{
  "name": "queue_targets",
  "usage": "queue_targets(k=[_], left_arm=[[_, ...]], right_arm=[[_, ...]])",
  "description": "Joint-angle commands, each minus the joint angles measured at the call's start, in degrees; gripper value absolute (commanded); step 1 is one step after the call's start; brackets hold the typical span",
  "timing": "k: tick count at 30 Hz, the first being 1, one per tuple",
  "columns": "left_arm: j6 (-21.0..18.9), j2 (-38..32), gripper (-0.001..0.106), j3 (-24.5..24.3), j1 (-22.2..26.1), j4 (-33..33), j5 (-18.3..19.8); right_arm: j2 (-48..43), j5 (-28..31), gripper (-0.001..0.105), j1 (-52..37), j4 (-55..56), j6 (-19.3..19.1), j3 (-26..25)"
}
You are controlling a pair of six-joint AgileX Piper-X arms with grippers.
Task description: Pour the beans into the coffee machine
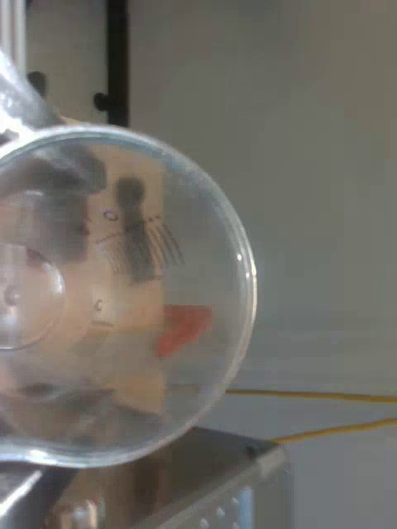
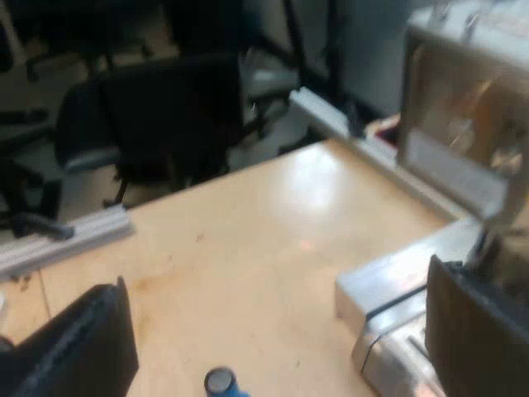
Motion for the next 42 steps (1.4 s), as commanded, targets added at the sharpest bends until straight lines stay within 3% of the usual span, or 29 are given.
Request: queue_targets(k=[1,5,11,20,21,23,26,31,36,42], left_arm=[[-2.13,-2.77,0.014,12.4,1.2,-5.6,0.32],[-2.13,-5.82,0.014,22.67,1.33,-9.77,0.32],[-2.13,-6.47,0.014,34.14,1.33,-19.68,0.09],[-2.13,-6.47,0.014,49.05,1.33,-37.84,-0.62],[-2.13,-6.47,0.014,49.05,1.33,-37.84,-0.62],[-1.34,-6.47,0.014,55.6,1.33,-50.75,-0.62],[-1.05,-6.47,0.014,59.95,1.33,-58.04,-0.93],[-0.76,-4.03,0.014,61.98,1.33,-59.08,-5.5],[0.04,1.88,0.014,61.97,1.33,-61.53,-5.37],[0.04,11.9,0.014,61.97,1.33,-72.13,-5.68]], right_arm=[[2.71,0.0,0.074,1.65,-1.69,0.34,0.65],[5.18,1.23,0.074,2.77,-8.61,3.87,4.88],[10.39,2.78,0.074,2.76,-17.5,5.07,9.72],[20.97,2.78,0.074,2.76,-27.07,6.45,10.03],[21.77,2.78,0.074,2.76,-27.8,6.76,10.03],[25.39,2.78,0.074,2.76,-32.42,7.74,10.03],[28.75,2.78,0.074,2.76,-36.36,8.07,10.03],[32.6,3.23,0.074,2.61,-39.98,9.18,10.03],[34.52,4.07,0.074,2.61,-40.82,9.17,10.03],[34.67,4.05,0.074,2.61,-41.2,9.17,10.03]])
